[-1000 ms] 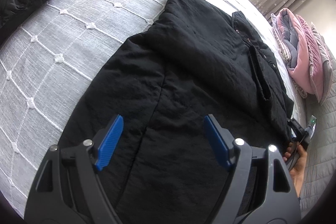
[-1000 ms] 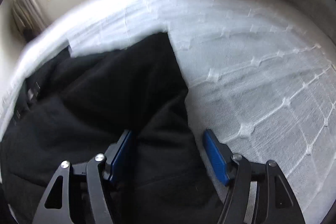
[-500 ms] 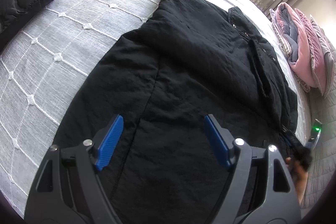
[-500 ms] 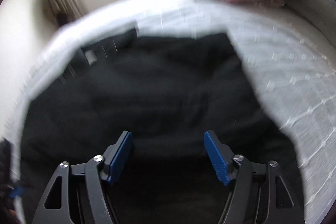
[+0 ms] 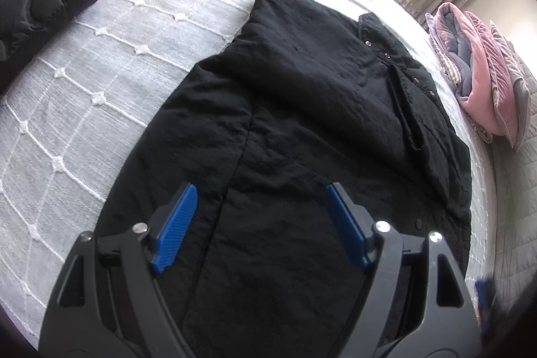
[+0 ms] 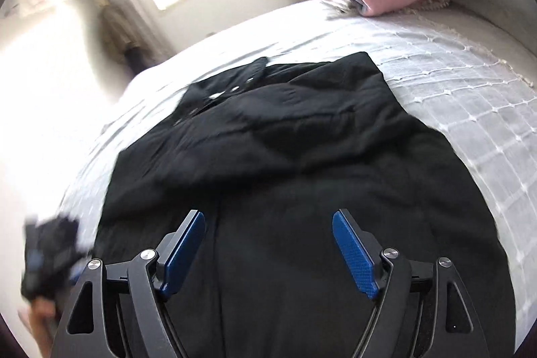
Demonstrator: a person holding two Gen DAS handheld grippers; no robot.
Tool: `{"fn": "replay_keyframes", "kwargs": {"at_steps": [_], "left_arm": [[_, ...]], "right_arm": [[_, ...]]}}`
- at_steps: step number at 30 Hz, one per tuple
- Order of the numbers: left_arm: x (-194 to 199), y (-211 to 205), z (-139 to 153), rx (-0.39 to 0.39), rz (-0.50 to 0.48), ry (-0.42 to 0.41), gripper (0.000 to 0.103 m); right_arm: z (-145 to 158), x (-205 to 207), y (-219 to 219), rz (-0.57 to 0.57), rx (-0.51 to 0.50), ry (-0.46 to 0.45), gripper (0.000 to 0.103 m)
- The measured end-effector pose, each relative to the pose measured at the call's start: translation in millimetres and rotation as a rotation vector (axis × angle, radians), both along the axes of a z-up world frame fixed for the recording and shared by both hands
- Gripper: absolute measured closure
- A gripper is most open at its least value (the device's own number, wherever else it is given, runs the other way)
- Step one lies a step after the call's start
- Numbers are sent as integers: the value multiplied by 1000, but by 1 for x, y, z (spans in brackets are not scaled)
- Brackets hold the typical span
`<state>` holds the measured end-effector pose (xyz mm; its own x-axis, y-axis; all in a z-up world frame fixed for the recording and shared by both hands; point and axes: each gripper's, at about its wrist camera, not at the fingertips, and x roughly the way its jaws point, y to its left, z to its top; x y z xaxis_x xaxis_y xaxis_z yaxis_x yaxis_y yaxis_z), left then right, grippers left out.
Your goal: Fold large clothes
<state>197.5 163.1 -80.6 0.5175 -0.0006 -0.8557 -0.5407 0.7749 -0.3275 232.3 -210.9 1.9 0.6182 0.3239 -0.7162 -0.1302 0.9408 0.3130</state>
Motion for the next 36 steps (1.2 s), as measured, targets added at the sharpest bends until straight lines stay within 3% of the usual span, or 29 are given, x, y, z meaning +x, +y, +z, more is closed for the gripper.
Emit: {"fn": "replay_keyframes", "kwargs": {"at_steps": [4,8,11,15,21,28,30,36], "left_arm": [[-23,-9,20,34,-20,-23,24],[-74,-22,30,8,-96,-65,24],[-116,-20,31,-26,-135,-75,24],[-179,-1,44,30,-93,-92,23],[-238,23,48,106,-88,-84,23],[-281,44,16,10,-32,-60,23],[-288,45,4,-34,-35,-49,23],[-288,35,-11,-46,-81,-51,23]], "right_arm": [[7,-72,-24,23,-25,-86,18],[19,-122,-54,9,-158,-196,5],[17,-145,-77,-29,-209,-218,0],[2,-161,-104,-121,-247,-156,0],[-8,-175,-142,-175,-111,-138,0],[-27,-180,-194,-235,-20,-39,1],[-31,-183,-206,-260,-11,-24,5],[-50,-198,-241,-288,95,37,30]]}}
